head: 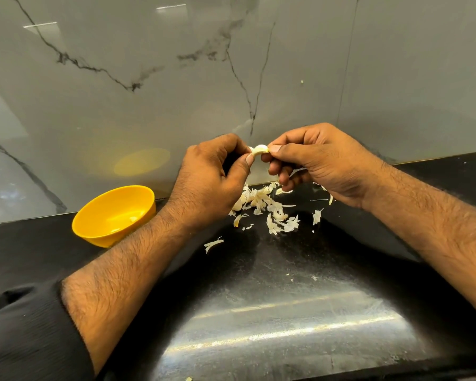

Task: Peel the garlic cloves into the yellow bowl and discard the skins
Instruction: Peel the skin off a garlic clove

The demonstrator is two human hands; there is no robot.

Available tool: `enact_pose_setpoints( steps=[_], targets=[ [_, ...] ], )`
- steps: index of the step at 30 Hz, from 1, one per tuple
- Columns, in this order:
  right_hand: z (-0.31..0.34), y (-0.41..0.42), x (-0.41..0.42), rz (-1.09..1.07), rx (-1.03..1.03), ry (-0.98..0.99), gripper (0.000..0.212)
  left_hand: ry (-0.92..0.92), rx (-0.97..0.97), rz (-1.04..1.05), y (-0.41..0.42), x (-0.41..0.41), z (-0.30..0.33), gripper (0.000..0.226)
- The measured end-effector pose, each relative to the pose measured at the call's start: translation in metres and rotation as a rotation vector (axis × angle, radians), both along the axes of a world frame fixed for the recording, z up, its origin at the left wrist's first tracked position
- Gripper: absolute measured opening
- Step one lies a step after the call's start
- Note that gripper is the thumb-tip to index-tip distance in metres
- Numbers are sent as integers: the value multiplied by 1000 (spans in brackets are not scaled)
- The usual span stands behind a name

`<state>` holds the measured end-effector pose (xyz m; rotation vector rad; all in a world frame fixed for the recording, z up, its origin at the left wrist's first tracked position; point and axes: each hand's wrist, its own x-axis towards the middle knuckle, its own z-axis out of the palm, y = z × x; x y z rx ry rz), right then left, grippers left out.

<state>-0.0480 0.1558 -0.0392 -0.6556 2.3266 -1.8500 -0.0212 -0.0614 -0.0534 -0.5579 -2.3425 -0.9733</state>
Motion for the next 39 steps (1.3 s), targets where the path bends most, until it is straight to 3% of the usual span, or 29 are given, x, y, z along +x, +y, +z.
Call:
enact_pose_setpoints(
  steps=[10, 16, 21, 32, 36, 39],
  targets=[
    [-2, 0, -1, -30, 42, 112, 18, -48, -21, -2, 0, 0, -1, 10],
    [-3, -1, -2, -48, 31, 116, 18, -537, 559, -248, 5, 3, 4, 18],
    [-5, -2, -2, -42, 88, 152, 19, -684, 817, -320, 12, 6, 9, 24],
    [-4, -4, 0, -48, 244, 240, 17, -743, 919, -410, 15, 11, 14, 21],
    [-3, -2, 0, -84, 209, 236, 7, -753, 949, -394, 12, 8, 14, 21],
    [-2, 1, -2, -105, 145, 257, 17, -779, 955, -383, 12, 7, 14, 20]
  ],
)
